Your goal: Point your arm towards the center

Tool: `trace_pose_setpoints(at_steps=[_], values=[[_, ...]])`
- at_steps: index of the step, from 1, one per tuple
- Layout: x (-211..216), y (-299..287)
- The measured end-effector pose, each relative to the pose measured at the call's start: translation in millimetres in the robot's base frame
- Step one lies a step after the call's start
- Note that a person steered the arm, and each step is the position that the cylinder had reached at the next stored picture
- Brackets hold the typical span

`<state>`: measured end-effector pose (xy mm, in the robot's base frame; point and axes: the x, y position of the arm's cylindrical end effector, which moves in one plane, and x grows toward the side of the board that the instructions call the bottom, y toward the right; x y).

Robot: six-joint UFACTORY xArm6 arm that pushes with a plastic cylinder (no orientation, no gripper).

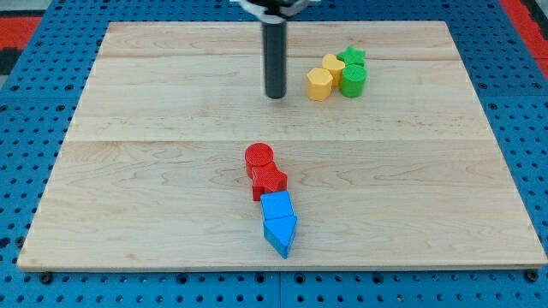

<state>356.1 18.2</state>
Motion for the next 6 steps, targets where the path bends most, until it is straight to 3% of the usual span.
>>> trace_pose_setpoints(at_steps=[2,4,6], values=[[0.6,59.3],[18.4,-0.1],[18.8,-9.3]])
